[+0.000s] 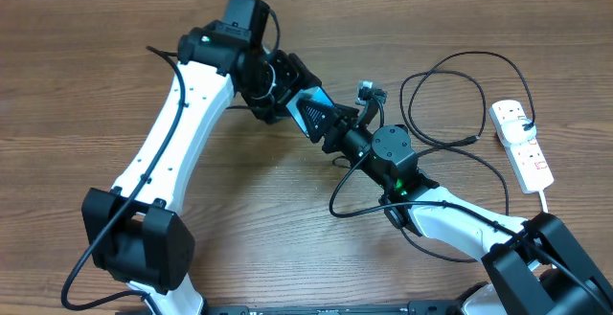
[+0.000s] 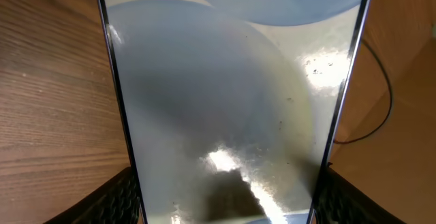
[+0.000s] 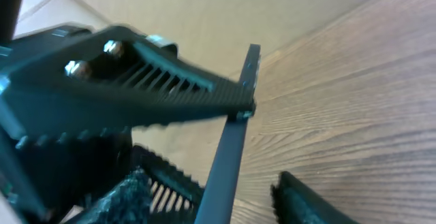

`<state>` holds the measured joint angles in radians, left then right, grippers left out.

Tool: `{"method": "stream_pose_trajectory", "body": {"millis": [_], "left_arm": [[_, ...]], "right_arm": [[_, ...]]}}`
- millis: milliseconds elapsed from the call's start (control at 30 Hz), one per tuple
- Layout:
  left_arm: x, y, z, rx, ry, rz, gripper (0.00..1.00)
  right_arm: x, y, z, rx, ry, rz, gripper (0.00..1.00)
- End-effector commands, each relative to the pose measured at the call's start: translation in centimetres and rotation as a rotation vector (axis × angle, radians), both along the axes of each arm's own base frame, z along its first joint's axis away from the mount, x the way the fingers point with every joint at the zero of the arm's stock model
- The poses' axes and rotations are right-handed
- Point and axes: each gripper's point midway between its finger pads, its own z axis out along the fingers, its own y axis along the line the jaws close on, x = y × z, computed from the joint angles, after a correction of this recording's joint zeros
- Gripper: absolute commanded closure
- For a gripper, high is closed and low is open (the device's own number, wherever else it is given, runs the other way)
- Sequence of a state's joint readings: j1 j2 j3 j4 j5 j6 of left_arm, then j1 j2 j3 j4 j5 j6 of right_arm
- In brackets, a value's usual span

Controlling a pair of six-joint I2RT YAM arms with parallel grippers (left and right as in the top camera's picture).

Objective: Plug charger to phone and switch on socket
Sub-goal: 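Swing the right gripper toward the phone held by the left gripper, then grasp the phone's edge with the right gripper, release with left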

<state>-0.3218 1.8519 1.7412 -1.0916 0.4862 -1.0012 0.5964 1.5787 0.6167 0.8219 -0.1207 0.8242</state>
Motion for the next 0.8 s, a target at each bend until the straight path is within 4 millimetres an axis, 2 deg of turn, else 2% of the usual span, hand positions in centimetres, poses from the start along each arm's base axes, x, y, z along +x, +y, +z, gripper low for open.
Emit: {"method": "stream_pose_trajectory", "body": {"millis": [0,267,767], "left_arm": [[0.1,-1.0,0.9,-0.019,-0.014,-0.007,0.40],[-0.1,-0.8,0.5,0.016,-0.012,-0.006,0.40],[0.0,-0.6,0.4,0.031,-0.017,0.001,0.39]], "right_arm": [[0.6,-0.2,0.8,0.020,-0.010,-0.039,0.49],[0.4,0.0,0.6,0.021,-0.002,-0.022,0.73],[-0.7,1.2,0.6,0.046,0.026,0.069,0.90]]}}
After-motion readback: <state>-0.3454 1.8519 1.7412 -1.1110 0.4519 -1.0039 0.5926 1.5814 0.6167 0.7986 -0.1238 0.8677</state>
